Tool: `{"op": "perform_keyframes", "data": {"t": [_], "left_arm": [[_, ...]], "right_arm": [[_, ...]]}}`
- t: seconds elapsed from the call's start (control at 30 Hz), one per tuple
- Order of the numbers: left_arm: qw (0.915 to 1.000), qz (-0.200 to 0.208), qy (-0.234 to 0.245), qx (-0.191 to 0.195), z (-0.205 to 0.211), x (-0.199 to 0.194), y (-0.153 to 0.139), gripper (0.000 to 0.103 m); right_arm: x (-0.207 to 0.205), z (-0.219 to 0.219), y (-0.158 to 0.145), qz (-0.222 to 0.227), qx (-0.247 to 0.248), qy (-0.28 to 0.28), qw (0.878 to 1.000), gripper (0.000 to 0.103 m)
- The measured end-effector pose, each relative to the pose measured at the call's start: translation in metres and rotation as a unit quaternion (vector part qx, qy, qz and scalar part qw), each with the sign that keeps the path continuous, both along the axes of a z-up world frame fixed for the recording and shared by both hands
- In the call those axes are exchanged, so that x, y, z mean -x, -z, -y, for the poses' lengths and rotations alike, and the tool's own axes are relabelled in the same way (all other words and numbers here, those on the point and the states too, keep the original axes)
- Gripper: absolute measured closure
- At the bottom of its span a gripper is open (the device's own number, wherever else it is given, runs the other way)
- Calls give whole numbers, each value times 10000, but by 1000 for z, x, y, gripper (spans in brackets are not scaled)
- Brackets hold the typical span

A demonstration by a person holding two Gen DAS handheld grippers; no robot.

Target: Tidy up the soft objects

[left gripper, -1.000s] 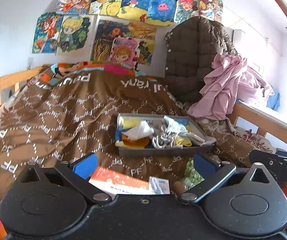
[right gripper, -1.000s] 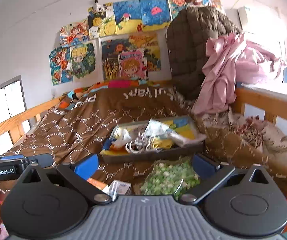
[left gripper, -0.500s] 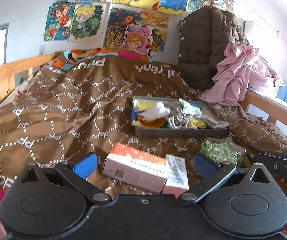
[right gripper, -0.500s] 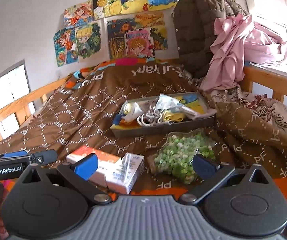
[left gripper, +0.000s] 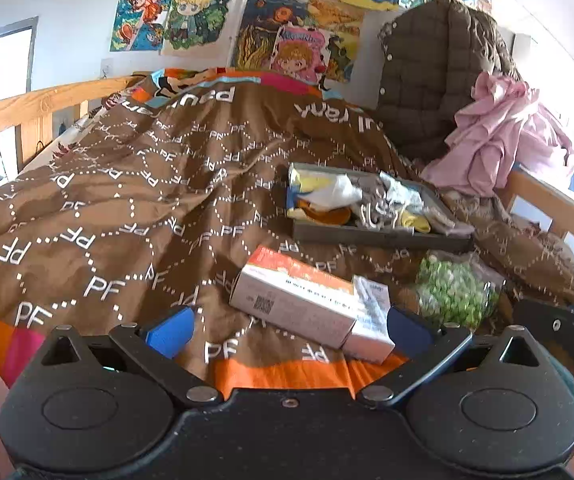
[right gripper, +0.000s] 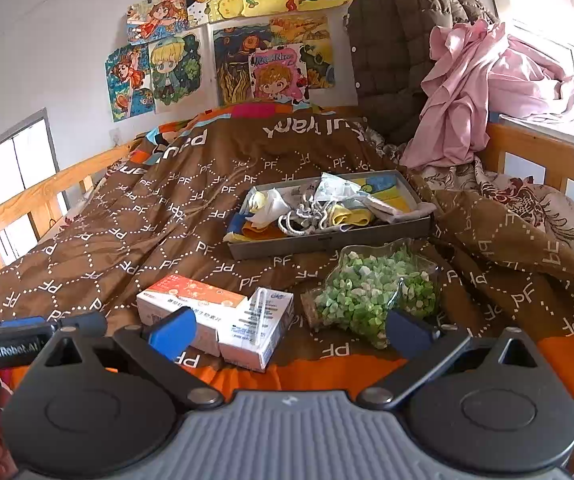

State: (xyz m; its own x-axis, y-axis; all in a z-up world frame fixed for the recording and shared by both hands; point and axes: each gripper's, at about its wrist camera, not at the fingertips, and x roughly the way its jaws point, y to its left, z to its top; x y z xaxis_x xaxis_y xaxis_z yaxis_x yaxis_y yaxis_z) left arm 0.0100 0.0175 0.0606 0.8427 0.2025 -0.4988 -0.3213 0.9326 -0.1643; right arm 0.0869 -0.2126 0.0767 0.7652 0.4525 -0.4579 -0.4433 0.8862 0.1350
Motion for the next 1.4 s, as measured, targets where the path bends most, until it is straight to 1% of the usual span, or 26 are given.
{"op": "perform_keyframes", "data": {"t": [0.1, 0.33, 0.47, 0.6, 0.8, 1.4], "left_arm": [[9999, -90, -28, -61, 2, 1, 3, 1], [9996, -94, -68, -255, 6, 7, 6, 1], [9994, -159, -86, -310, 8, 7, 8, 1], [9992, -126, -110, -375, 8, 9, 7, 1], [9990, -147, -130, -403, 9, 9, 7, 1], [9982, -311, -118, -504, 10, 7, 12, 1]], "right_arm": [[2, -3, 2, -24, 76, 0, 10000, 0], [1, -7, 8, -201, 178, -33, 9996, 0], [3, -10, 11, -201, 264, -40, 9994, 0], [2, -14, 14, -245, 382, -37, 9990, 0], [-2, -18, 19, -420, 519, -52, 9978, 0], [-5, -20, 23, -540, 648, -39, 9964, 0]]}}
